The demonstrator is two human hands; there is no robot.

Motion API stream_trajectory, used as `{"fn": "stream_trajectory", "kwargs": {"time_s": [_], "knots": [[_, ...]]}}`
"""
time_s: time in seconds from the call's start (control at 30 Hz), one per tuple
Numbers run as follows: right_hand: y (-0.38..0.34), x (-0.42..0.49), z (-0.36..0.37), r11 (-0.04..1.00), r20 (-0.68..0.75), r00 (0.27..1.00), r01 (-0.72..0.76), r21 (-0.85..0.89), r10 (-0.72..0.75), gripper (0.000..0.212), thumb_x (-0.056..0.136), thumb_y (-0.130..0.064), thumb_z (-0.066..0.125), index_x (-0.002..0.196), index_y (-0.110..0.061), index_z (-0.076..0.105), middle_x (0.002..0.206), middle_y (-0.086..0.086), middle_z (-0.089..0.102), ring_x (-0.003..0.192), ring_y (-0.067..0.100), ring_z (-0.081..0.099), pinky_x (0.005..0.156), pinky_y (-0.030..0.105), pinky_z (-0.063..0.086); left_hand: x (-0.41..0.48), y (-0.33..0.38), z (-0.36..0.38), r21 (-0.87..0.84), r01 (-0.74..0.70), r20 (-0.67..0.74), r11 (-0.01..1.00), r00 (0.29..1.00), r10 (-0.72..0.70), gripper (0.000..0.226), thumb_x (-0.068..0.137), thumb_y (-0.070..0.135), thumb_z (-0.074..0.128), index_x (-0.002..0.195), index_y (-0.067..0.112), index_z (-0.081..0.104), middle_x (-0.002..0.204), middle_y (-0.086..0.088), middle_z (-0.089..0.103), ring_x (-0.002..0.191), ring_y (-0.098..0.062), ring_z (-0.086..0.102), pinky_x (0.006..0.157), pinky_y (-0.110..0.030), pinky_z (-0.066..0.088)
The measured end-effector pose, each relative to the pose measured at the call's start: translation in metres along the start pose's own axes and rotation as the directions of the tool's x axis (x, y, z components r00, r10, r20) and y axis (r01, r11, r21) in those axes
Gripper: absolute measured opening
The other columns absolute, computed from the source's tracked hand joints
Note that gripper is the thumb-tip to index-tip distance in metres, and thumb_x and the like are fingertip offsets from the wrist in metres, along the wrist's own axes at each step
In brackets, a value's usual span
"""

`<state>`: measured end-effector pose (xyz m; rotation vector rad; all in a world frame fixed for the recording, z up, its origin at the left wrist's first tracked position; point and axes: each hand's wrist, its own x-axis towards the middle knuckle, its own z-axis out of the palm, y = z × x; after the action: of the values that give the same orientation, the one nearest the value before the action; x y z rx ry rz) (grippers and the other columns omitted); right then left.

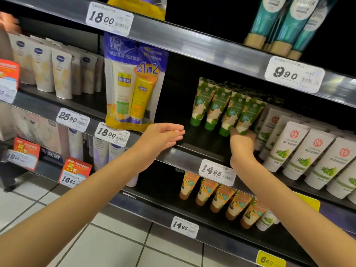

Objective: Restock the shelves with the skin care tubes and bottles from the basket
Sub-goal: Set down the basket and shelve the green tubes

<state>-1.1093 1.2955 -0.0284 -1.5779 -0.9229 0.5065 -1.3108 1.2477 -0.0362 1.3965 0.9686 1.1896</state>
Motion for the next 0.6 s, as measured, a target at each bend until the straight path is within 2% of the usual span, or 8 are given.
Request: {"fn": "stream_trajectory", "kwargs": {"time_s": [0.07, 0.1, 0.17, 0.27, 0.37, 0.43, 0.5, 0.6], "knots": [[-0.012, -0.041, 0.009, 0.969, 0.12, 0.963, 0.236, 0.067, -0.243, 0.03, 0.092, -0.017, 0.053, 0.12, -0.011, 0.047, 0.113, 0.004, 0.053, 0.099, 0.007, 0.054, 0.08, 0.014, 0.045, -0.008, 0.004, -0.012, 0.022, -0.005, -0.028, 1.0, 1.0, 0.006, 0.027, 0.094, 0.009, 0.048, 0.119, 0.011, 0.057, 0.115, -0.002, 0.063, 0.104, -0.009, 0.061, 0.088, -0.019, 0.048], [-0.018, -0.063, 0.016, 0.934, 0.214, 0.909, 0.344, 0.093, -0.357, 0.022, 0.092, -0.015, 0.053, 0.114, -0.015, 0.051, 0.101, -0.002, 0.054, 0.085, -0.004, 0.053, 0.071, 0.007, 0.043, -0.014, 0.006, -0.02, 0.038, -0.007, -0.054, 0.999, 0.998, 0.01, 0.026, 0.093, 0.008, 0.048, 0.117, 0.011, 0.058, 0.115, -0.003, 0.064, 0.104, -0.01, 0.061, 0.091, -0.021, 0.048], [-0.028, -0.102, 0.034, 0.87, 0.417, 0.766, 0.466, 0.163, -0.489, 0.014, 0.092, -0.013, 0.053, 0.106, -0.018, 0.055, 0.091, -0.009, 0.056, 0.079, -0.008, 0.054, 0.069, 0.004, 0.043, -0.031, 0.009, -0.038, 0.106, -0.017, -0.119, 0.994, 0.992, 0.03, 0.026, 0.092, 0.005, 0.049, 0.116, 0.007, 0.059, 0.116, -0.008, 0.065, 0.107, -0.014, 0.062, 0.094, -0.022, 0.047], [-0.036, -0.16, 0.068, 0.847, 0.71, 0.507, 0.47, 0.248, -0.489, 0.011, 0.091, -0.008, 0.054, 0.099, -0.015, 0.057, 0.089, -0.004, 0.062, 0.08, 0.004, 0.059, 0.069, 0.009, 0.046, -0.08, 0.008, -0.078, 0.27, -0.022, -0.201, 0.963, 0.976, 0.079, 0.025, 0.089, -0.005, 0.049, 0.113, -0.005, 0.059, 0.109, -0.016, 0.064, 0.1, -0.016, 0.062, 0.088, -0.013, 0.046], [-0.033, -0.222, 0.095, 0.841, 0.843, 0.274, 0.436, 0.32, -0.463, 0.013, 0.09, -0.005, 0.053, 0.096, -0.015, 0.058, 0.082, -0.005, 0.06, 0.071, 0.005, 0.053, 0.058, 0.011, 0.042, -0.168, -0.003, -0.138, 0.386, 0.081, -0.342, 0.919, 0.938, 0.061, 0.025, 0.088, -0.007, 0.05, 0.106, 0.007, 0.061, 0.104, -0.009, 0.066, 0.094, -0.008, 0.062, 0.089, -0.013, 0.046], [-0.031, -0.263, 0.111, 0.818, 0.887, 0.093, 0.441, 0.37, -0.452, 0.013, 0.089, -0.006, 0.055, 0.096, -0.016, 0.059, 0.08, -0.008, 0.06, 0.073, 0.006, 0.054, 0.063, 0.014, 0.043, -0.25, -0.01, -0.183, 0.427, 0.22, -0.517, 0.877, 0.855, 0.038, 0.027, 0.088, -0.005, 0.05, 0.101, 0.016, 0.061, 0.102, 0.0, 0.067, 0.092, 0.002, 0.062, 0.088, -0.009, 0.046], [-0.033, -0.305, 0.126, 0.808, 0.902, -0.104, 0.411, 0.422, -0.419, 0.014, 0.088, -0.006, 0.057, 0.093, -0.019, 0.061, 0.084, -0.008, 0.064, 0.078, 0.007, 0.058, 0.074, 0.018, 0.046, -0.336, -0.02, -0.218, 0.418, 0.427, -0.707, 0.802, 0.707, -0.008, 0.027, 0.089, -0.004, 0.05, 0.102, 0.016, 0.061, 0.103, -0.001, 0.067, 0.088, 0.008, 0.062, 0.084, -0.004, 0.044], [-0.04, -0.362, 0.148, 0.806, 0.874, -0.322, 0.362, 0.468, -0.363, 0.017, 0.087, -0.009, 0.057, 0.088, -0.025, 0.062, 0.089, -0.008, 0.067, 0.085, 0.007, 0.063, 0.081, 0.018, 0.048, -0.444, -0.051, -0.252, 0.219, 0.687, -0.885, 0.693, 0.439, -0.155, 0.021, 0.089, -0.002, 0.052, 0.103, 0.01, 0.063, 0.104, -0.011, 0.067, 0.095, -0.011, 0.062, 0.086, -0.016, 0.046]]}}
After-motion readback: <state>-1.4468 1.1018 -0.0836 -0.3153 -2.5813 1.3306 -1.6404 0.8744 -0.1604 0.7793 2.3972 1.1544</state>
